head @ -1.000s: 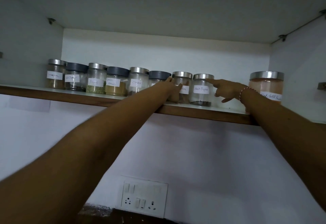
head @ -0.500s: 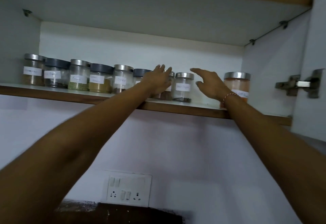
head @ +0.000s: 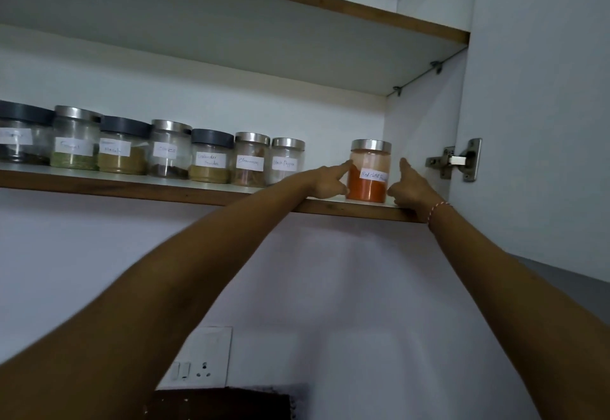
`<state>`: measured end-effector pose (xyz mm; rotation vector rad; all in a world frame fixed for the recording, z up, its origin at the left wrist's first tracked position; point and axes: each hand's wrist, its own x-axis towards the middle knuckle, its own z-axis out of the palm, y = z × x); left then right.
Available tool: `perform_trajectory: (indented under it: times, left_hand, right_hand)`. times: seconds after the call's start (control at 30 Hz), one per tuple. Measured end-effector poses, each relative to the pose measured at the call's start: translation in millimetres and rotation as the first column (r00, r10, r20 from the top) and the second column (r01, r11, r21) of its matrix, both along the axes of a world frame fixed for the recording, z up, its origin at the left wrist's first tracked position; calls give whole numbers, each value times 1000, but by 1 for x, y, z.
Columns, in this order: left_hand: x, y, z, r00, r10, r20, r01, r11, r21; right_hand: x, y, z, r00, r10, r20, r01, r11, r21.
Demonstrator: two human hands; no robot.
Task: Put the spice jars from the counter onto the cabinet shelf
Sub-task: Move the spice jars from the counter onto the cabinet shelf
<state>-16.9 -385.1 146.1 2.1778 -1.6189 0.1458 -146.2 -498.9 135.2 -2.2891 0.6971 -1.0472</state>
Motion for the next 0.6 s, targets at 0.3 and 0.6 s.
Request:
perform_trajectory:
  times: [0.3, 0.6]
  left_hand:
    - [2, 4, 3, 993, 60, -106, -47, 992, 117]
    - [21, 3, 11, 980, 115, -165, -87, 982, 167]
  right_hand:
    - [10, -8, 12, 965, 201, -168, -188, 978, 92]
    - [41, -8, 16, 904, 249, -348, -235, 968, 83]
